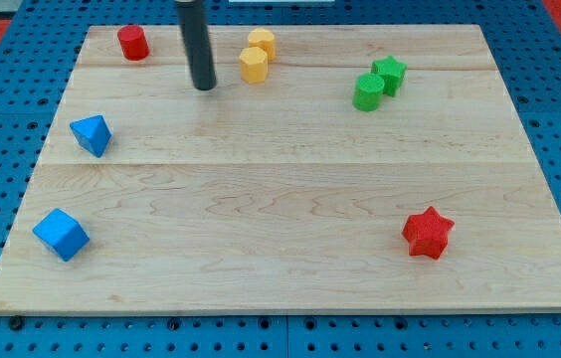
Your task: Push the red circle towards the red star
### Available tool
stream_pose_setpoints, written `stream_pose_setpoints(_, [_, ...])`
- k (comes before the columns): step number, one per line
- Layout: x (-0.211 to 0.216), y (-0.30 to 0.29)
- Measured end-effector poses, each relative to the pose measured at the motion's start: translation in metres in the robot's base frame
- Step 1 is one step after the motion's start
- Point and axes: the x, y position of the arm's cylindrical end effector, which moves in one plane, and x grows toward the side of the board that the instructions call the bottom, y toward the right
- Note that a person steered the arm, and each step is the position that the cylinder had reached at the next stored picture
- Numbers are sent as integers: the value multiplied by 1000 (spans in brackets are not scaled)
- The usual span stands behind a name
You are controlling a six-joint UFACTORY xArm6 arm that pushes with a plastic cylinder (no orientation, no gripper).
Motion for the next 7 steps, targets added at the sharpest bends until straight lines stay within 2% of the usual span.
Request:
stream_pose_setpoints(1, [-18, 43])
stream_pose_setpoints(2, [-21, -2])
stream_pose_setpoints(3, [-60, -43])
stream_pose_setpoints(4, [-115, -46])
stream_pose_setpoints(6, [-109, -149])
stream_pose_setpoints(7, [-74, -144])
